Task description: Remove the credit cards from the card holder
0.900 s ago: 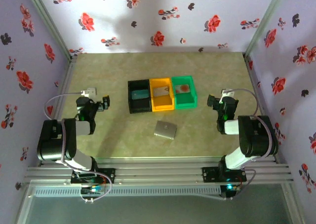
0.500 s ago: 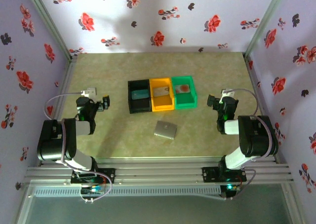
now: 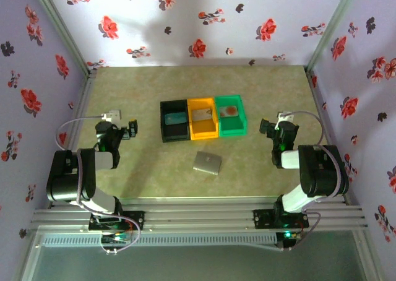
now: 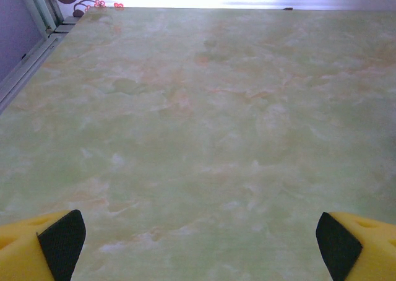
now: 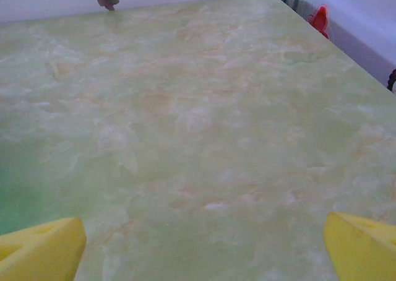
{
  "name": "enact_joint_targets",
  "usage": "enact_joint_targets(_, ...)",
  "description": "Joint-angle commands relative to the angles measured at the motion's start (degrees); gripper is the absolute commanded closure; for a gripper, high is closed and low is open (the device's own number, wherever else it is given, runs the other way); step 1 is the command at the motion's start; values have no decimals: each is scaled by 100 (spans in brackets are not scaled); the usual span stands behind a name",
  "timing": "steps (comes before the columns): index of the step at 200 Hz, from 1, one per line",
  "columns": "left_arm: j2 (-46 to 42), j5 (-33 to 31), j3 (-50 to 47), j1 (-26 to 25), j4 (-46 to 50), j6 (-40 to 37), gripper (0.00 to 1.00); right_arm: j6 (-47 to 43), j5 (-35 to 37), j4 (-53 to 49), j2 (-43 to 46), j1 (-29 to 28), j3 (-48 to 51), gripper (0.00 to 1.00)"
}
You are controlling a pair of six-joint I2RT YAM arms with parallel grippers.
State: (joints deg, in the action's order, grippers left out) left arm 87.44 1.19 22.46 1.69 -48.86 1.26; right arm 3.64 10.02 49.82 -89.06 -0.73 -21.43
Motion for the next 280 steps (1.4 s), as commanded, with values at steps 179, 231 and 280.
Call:
enact_joint_targets(179, 73, 65, 39, 37, -91, -91, 0, 862, 575, -3311, 3123, -1301, -1444, 1)
enact_joint_targets(231, -585, -554, 415, -22, 1113, 22, 0, 2183, -928, -3871, 3556, -1344, -1800, 1)
enact_joint_targets(280, -2121, -590, 2105, 121, 4482, 1715, 0, 1697, -600, -5504, 2918, -2284, -2473, 1)
